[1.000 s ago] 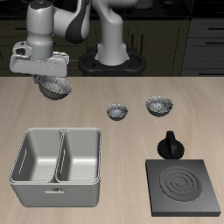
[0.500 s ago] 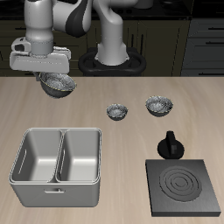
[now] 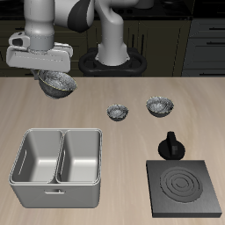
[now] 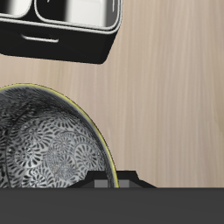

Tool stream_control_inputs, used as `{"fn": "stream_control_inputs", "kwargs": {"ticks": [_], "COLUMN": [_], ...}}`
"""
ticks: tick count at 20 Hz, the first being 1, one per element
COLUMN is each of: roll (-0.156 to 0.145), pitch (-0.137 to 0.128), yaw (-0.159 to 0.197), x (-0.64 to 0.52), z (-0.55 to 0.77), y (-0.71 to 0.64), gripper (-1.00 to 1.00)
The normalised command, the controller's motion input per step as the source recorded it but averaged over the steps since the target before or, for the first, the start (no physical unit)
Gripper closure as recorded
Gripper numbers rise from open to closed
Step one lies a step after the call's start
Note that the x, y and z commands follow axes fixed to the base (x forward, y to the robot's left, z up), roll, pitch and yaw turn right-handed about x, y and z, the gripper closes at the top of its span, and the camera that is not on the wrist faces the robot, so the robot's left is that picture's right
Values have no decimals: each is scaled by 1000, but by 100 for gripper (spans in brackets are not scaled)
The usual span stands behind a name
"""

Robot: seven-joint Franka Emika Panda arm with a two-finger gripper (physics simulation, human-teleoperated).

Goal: Turn off the stove and place the largest bowl in the left side of the drainer and the medium bowl in the right side

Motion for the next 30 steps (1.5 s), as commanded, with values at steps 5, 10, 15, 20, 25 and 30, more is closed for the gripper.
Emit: {"fn": "stream_control_inputs", "kwargs": {"ticks": [5,10,15,20,25,30], "roll": [-42,-11,-5,2,26,11], "pitch": [-2,-10,-9,4,-4,-14], "yaw": [8,5,-37,-14,-31,-16], "x": [520,377,315,212,176,155], "z": [66,-11,105,41,137,215], "y": [272,371,233,202,374,226], "gripper": [100,100,100,100,100,100]}}
